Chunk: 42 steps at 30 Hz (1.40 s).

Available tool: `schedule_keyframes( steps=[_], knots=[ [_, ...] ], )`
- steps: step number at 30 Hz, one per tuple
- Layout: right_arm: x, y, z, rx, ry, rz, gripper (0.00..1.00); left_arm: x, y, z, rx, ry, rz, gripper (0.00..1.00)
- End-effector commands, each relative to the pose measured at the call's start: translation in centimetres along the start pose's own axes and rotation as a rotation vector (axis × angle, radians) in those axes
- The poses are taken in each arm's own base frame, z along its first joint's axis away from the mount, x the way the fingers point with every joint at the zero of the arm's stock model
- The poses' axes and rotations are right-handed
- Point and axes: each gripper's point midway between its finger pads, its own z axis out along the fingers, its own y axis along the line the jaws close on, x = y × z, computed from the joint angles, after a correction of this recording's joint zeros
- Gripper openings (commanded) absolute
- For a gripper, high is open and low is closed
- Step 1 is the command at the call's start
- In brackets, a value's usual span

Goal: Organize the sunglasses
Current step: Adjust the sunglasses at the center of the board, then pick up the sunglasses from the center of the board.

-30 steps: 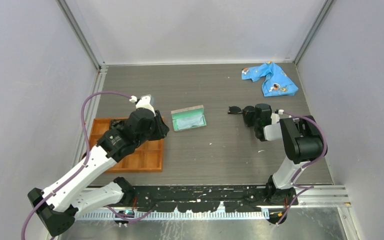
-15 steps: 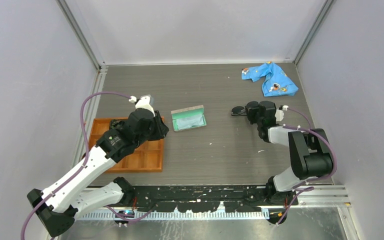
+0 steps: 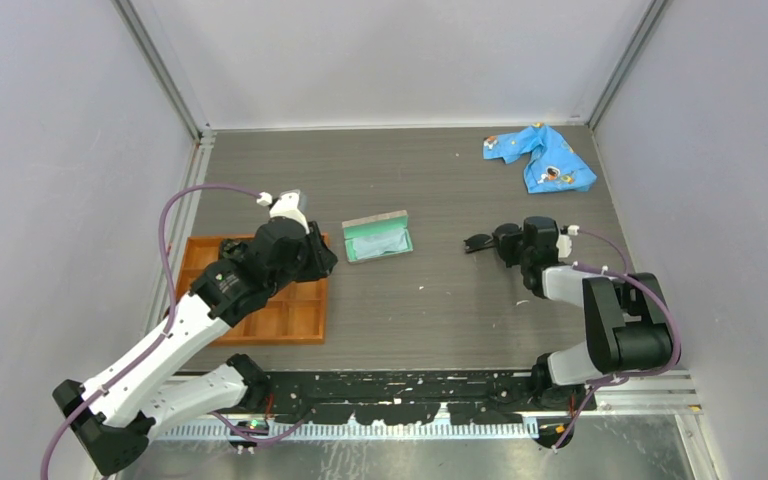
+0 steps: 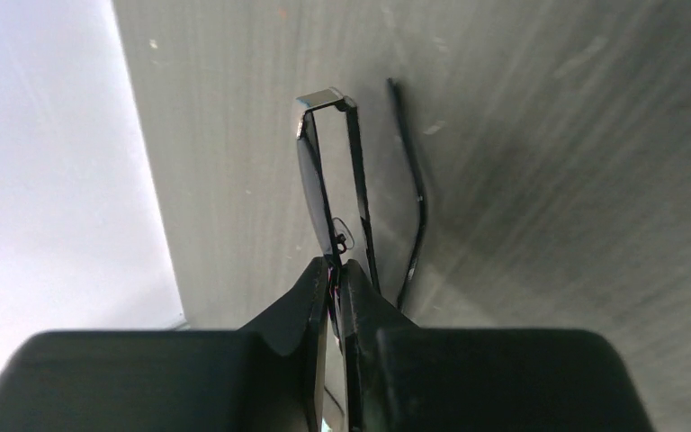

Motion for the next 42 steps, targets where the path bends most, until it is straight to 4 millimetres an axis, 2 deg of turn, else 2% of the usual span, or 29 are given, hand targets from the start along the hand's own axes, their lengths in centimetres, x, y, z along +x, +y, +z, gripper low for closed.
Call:
schedule_keyframes(
  steps=[1,6,8,9,15,17,19,23,27,31,37,42],
  knots=[
    [-0.1,0.7,-1.0,-0.029,0.042,-0.066,0.05,-0.2,-0.5,-0.5,0.036,-0.011,0.017,0.28],
    [-0.1,-0.4,-1.6,0.028,0.104,-0.128,0.3,-0.2,-0.7,-0.3,0.038,-0.004,0.018,0.29],
    [0.1,-1.1,-1.9,0.051,0.122,-0.155,0.35,-0.2,-0.8,-0.3,0.043,-0.002,0.019,0.29],
    [-0.6,-1.6,-1.8,0.067,0.11,-0.155,0.38,-0.3,-0.9,-0.2,0.046,-0.002,0.019,0.29],
    [-1.4,-2.8,-2.4,0.12,0.126,-0.172,0.4,0.0,-1.2,0.1,0.054,0.017,0.021,0.29],
    [-1.6,-2.4,-2.7,0.131,0.125,-0.187,0.41,0.1,-1.3,0.2,0.058,0.019,0.02,0.29],
    [-1.7,-3.0,-2.9,0.185,0.128,-0.198,0.41,0.1,-1.5,0.3,0.061,0.019,0.02,0.29],
    [-1.8,-2.3,-3.1,0.198,0.139,-0.204,0.44,-0.1,-1.7,0.6,0.061,0.021,0.025,0.29],
    [-1.9,-1.9,-3.0,0.194,0.135,-0.199,0.6,-0.1,-1.8,0.9,0.062,0.025,0.029,0.29],
    [-1.3,-1.9,-2.5,0.205,0.157,-0.201,0.6,-0.2,-1.8,1.0,0.061,0.019,0.027,0.29],
    [-0.5,-2.0,-1.4,0.241,0.166,-0.21,0.52,-0.5,-1.5,0.7,0.047,0.002,0.034,0.29],
    [-1.3,-2.7,-0.6,0.374,0.141,-0.208,0.45,-0.5,-1.4,0.6,0.043,0.003,0.033,0.29]
  ],
)
